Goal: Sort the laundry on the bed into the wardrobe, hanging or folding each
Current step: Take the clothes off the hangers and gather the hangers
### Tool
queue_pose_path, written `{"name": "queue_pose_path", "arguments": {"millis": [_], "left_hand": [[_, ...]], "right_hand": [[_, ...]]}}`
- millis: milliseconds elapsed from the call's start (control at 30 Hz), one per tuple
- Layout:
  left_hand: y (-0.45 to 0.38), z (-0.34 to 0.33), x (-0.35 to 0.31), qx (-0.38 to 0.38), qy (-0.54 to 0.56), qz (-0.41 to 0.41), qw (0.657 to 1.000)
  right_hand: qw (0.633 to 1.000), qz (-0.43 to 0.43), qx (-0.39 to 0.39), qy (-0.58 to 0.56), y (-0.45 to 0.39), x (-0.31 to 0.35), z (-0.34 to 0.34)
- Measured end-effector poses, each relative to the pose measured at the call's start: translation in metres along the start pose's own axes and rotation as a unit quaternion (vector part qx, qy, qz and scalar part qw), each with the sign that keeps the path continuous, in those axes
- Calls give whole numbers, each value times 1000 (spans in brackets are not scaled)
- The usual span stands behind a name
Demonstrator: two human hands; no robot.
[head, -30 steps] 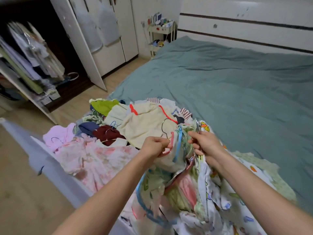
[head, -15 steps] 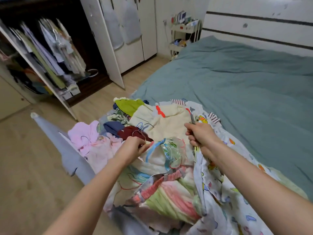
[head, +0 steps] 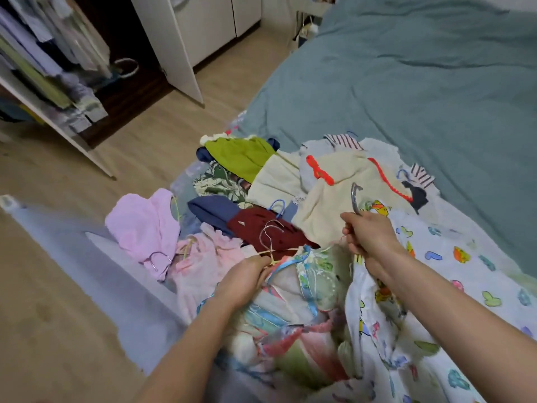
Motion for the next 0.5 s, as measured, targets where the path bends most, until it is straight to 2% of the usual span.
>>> {"name": "queue_pose_path", "arguments": {"millis": [133,300,400,467,500], "left_hand": [[0,13,-6,-70,121,24,990],[3,60,-39,-163,278,62,945],[6,81,-60,-180,455,76,869],[9,83,-76,-161,551,83,815],[10,80,-84,-148,576,87,799]], "right_hand": [[999,-18,14,28,-6,-8,-14],[998,16,66,10,1,16,-34],[993,53,104,2,6,48,-41],[989,62,130,33,14,58,-43],[986,59,143,57,19,58,-43]]}}
Point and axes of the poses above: each hand's wrist, its own y-axis away from the middle knuckle, its own z-axis out of the back of the hand, x = y × z, the point moved 6 cm from there along -y, towards the middle knuckle, and after that the axes turned 9 degrees about x, right-handed, at the moved point
